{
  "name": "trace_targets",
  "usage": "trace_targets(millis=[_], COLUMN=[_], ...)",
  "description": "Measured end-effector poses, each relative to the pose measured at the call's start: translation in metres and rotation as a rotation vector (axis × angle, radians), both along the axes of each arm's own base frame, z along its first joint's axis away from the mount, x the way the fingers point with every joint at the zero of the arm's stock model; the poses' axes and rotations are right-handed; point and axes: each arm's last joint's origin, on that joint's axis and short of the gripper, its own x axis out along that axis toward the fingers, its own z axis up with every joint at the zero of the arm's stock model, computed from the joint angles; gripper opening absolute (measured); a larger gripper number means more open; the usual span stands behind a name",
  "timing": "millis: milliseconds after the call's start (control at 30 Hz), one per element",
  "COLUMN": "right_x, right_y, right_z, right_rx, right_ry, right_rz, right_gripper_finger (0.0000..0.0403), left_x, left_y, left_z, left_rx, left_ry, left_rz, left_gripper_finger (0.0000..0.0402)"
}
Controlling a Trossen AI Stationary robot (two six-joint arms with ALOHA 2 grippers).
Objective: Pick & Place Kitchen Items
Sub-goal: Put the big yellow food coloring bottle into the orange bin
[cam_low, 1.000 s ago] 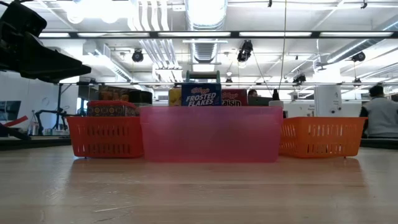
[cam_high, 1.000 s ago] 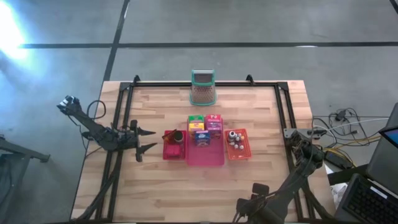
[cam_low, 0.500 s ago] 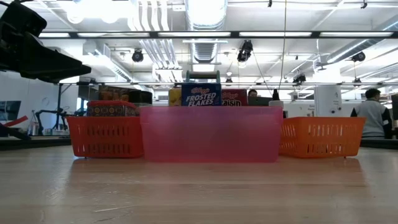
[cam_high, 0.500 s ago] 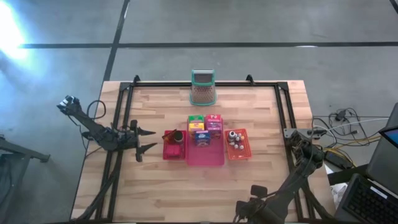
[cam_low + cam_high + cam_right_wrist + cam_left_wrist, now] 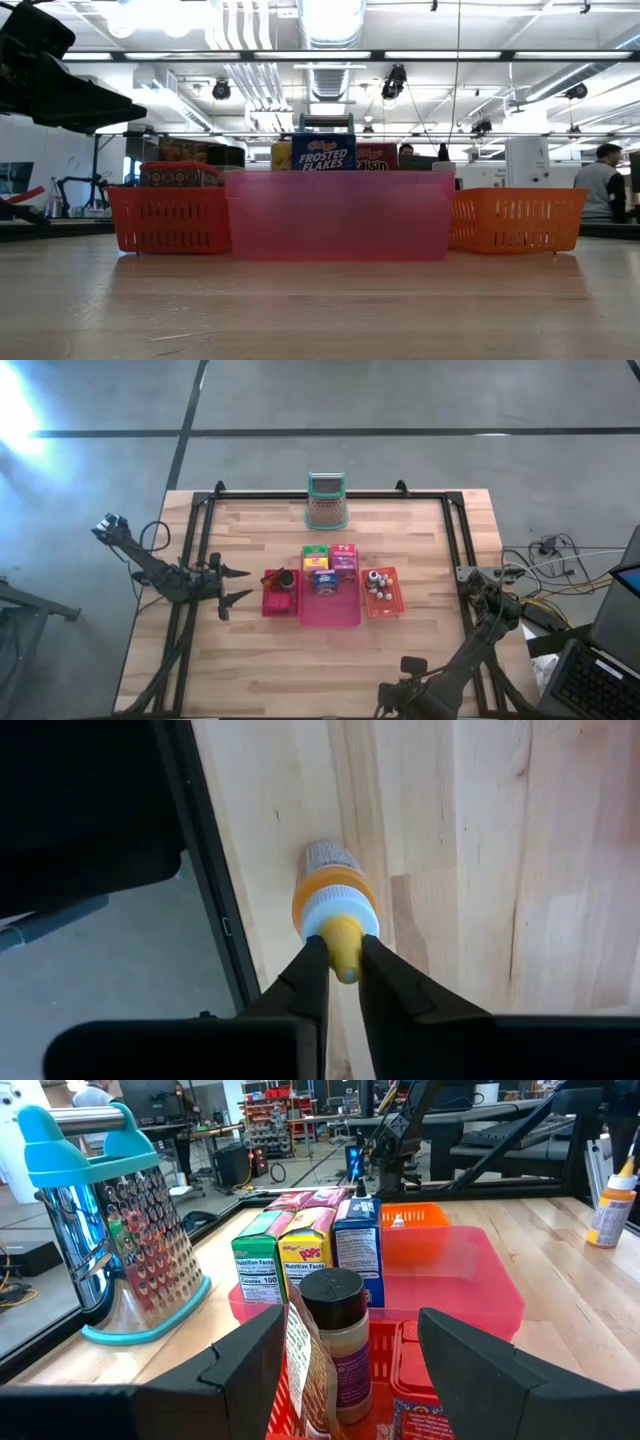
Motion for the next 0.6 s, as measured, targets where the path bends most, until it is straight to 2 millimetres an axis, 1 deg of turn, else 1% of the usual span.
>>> trace_targets(millis=[100,267,467,600], right_x=[0.000,0.001,0.008,0.015], right_y=[-0.001,-0.009,-0.034,-0.048], right_z=[0.000,0.000,0.004,0.017], right_rx=[-0.010,-0.070,-0.174,-0.150], right_ry=[0.000,0.017,0.102,0.084], right_rz=[0.001,0.046,0.068,0.112], right_gripper_finger=[0.0038,0.0034,0.0032,0.0034], left_x=[0.000,0.000,0.000,0.000], left_y=[0.000,0.000,0.000,0.000], left_z=[0.000,0.000,0.000,0.000], left_rx=[0.000,0.000,0.000,0.000], left_ry=[0.000,0.000,0.000,0.000], left_rz=[0.001,0.000,0.000,0.000], left_gripper_finger=[0.0236,0.0236,0.0236,0.0236])
